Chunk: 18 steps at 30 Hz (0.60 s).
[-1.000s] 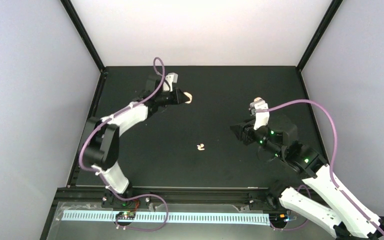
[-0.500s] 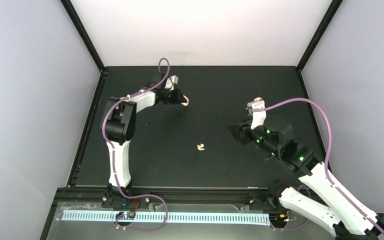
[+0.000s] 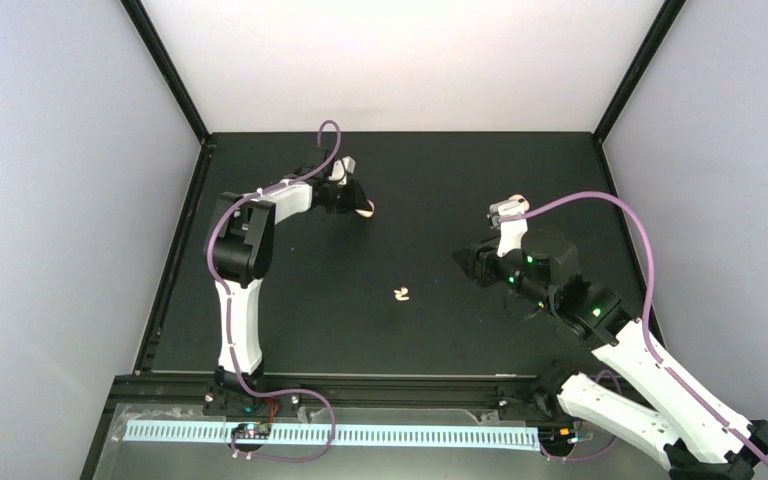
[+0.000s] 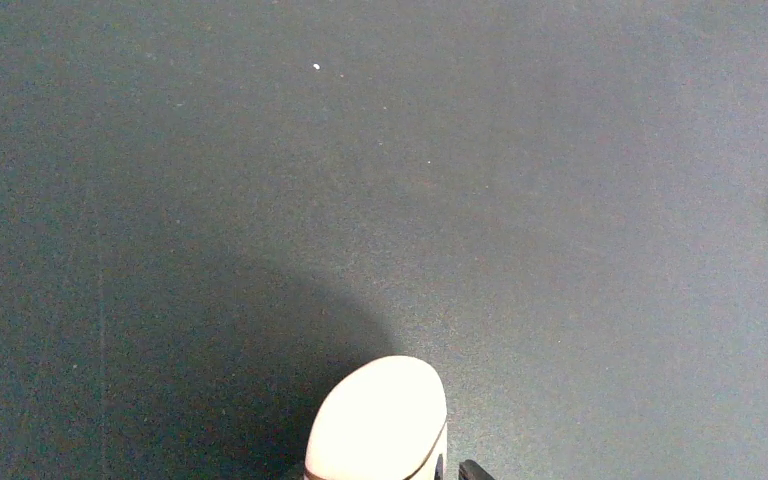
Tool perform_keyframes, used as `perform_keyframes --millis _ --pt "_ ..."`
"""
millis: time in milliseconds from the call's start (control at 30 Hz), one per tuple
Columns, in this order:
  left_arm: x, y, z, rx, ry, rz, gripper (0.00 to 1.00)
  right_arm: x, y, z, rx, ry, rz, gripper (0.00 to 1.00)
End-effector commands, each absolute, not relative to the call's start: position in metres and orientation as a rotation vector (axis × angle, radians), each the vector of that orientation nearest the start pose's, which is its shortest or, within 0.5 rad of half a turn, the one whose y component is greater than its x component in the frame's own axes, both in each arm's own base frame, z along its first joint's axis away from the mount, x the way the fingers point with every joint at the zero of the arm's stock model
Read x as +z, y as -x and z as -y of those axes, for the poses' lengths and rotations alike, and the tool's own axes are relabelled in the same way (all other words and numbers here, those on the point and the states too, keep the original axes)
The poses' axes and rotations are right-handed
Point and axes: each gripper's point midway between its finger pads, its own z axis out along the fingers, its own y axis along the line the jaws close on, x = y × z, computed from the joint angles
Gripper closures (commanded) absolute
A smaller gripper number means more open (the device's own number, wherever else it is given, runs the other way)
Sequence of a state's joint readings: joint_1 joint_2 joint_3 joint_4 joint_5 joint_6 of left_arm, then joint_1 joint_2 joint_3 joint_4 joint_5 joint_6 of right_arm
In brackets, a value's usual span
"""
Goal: Insert the wireless bluetooth earbuds into the charging case
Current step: Place the charging case at the center of the board.
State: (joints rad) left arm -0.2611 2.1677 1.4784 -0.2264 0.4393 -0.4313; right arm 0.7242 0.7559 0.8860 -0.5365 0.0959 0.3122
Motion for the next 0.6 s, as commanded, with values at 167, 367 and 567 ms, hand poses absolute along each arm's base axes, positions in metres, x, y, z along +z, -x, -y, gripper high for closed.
perform_keyframes --millis 167,367,567 --pt "0.029 -0.491 0.190 -0.723 0.060 -2.601 0.46 0.309 -0.228 -0.177 0.573 0.341 -1.934 0.38" --pt "0.052 -0.476 0.169 -0.697 0.083 -2.562 0.05 0.308 -0.229 -0.178 0.579 0.337 -1.935 0.38" --pt "0.095 -0.452 0.156 -0.679 0.081 -2.498 0.01 0.306 -0.234 -0.184 0.601 0.320 -1.947 0.38"
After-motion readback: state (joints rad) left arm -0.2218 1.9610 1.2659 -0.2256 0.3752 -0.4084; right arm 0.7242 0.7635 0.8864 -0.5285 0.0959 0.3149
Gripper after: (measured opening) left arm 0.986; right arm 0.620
